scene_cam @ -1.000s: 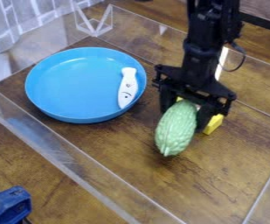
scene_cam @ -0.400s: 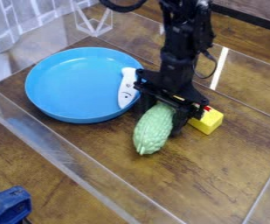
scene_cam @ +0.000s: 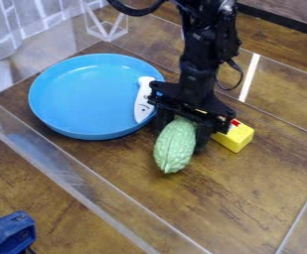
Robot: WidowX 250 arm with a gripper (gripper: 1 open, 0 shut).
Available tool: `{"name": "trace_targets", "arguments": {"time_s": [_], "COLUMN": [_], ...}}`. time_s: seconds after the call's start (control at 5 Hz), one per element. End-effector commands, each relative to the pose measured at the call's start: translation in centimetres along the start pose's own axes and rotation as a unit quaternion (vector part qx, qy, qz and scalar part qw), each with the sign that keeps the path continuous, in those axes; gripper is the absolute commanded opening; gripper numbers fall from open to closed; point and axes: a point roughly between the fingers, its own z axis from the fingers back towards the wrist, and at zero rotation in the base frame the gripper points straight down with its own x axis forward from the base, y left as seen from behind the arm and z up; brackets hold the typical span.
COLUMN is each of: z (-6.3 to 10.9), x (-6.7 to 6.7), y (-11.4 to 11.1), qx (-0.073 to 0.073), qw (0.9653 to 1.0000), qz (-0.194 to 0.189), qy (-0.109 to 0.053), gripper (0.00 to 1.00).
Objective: Remove the green object from inside the blue tray and put it on the table
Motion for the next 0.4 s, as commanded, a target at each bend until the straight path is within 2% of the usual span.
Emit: {"name": "trace_targets", "arguments": {"time_s": [0.0, 0.2], "z": [0.9, 1.7], "x": [-1.1, -2.2], "y": [0.4, 0.9], "qx": [0.004, 0.005], "qw": [0.9999, 0.9997], "qz": [-0.013, -0.025], "qy": [0.000, 0.000], "gripper": [0.00, 0.00]}}
